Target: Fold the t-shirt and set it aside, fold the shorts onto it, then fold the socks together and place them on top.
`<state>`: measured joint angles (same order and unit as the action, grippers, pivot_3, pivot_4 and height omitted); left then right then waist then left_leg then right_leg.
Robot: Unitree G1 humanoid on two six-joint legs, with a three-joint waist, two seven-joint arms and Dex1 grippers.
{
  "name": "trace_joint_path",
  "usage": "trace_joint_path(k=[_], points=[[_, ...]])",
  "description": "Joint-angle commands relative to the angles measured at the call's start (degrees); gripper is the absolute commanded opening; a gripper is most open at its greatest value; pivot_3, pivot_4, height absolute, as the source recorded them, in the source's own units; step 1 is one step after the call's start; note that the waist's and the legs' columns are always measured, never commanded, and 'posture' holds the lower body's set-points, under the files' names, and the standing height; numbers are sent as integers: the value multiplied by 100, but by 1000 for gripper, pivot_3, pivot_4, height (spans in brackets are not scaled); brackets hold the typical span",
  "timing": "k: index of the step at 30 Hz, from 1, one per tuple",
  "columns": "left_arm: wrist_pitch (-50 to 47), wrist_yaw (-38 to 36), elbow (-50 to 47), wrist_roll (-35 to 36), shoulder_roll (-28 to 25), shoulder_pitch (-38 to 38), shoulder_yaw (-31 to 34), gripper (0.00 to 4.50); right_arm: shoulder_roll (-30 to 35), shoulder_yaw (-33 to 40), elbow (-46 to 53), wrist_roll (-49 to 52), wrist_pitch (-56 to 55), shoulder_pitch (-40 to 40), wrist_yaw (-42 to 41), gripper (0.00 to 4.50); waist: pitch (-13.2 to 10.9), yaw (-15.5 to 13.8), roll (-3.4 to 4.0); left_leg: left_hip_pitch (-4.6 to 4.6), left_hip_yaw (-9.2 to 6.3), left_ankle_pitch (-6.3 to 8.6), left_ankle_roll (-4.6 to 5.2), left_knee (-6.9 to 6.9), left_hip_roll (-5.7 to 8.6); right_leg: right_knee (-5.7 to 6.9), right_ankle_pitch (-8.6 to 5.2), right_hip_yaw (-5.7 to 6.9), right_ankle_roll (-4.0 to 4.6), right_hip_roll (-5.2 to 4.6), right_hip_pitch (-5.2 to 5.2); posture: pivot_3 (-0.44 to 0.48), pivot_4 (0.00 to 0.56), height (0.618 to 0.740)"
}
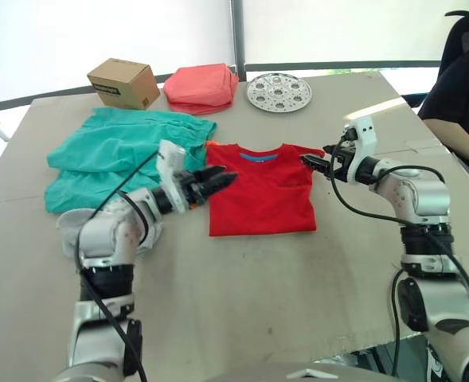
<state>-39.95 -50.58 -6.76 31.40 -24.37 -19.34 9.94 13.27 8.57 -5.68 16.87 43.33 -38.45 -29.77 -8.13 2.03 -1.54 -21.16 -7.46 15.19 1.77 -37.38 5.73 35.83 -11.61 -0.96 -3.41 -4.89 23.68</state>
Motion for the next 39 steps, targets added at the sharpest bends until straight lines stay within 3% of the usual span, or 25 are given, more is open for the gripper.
trace_joint_path(k=[1,3,7,12,14,17,21,26,30,39], points=[[346,225,-533,29,128,448,-34,2979,-504,-165,624,49,-549,360,414,4475,0,-8,0,16,9,1,1,8,0,0,-1,1,0,3,-7,0,150,740],[559,246,-674,-69,129,732,-153,2979,-749,-364,476,-148,-970,451,612,4475,-1,-3,2,24,23,1,2,15,-3,0,-1,-3,0,7,-7,0,150,740],[760,358,-995,-26,181,1195,-247,2979,-991,-798,-767,-851,-2208,475,1089,4475,2,-18,-2,35,46,2,3,16,-5,2,0,-20,-1,34,-6,0,150,740],[958,350,-1349,-39,88,1553,-389,2979,-931,-1155,-2345,-1487,-3250,547,1402,2310,5,-30,-1,40,48,2,3,19,-8,0,-1,-21,0,40,-9,0,150,740],[1025,359,-1404,-20,60,1645,-378,2979,-932,-1144,-2328,-1420,-3484,652,1271,1346,16,-19,-5,46,52,2,3,22,-11,0,-1,-27,0,43,-10,0,150,740],[1127,319,-1527,12,-5,1796,-355,2979,-890,-1001,-1536,-1034,-3344,885,922,59,16,-21,-4,47,52,3,4,22,-17,-1,-1,-26,1,49,-12,0,150,740],[1231,140,-1755,161,-204,2074,-250,2979,-647,-750,430,-293,-2076,1430,745,1647,5,-35,13,39,50,7,10,23,-17,-7,-1,-27,1,50,-9,0,150,740],[1320,-164,-1968,337,-596,2376,-122,2979,-400,-541,2488,531,-149,2172,1028,4320,6,-84,14,42,51,24,35,30,-32,-16,-3,-28,2,58,-9,0,150,740],[1404,-340,-1996,393,-811,2550,-60,2979,-408,-517,3015,707,656,2425,1375,4464,0,-123,24,43,55,25,36,30,-40,-19,-3,-29,2,65,-10,0,150,740],[1557,-542,-1872,435,-1001,2789,72,2979,-848,-947,1584,130,810,1917,2048,4464,-6,-106,34,42,65,25,35,30,-42,-25,-3,-33,2,71,-8,0,150,740]])
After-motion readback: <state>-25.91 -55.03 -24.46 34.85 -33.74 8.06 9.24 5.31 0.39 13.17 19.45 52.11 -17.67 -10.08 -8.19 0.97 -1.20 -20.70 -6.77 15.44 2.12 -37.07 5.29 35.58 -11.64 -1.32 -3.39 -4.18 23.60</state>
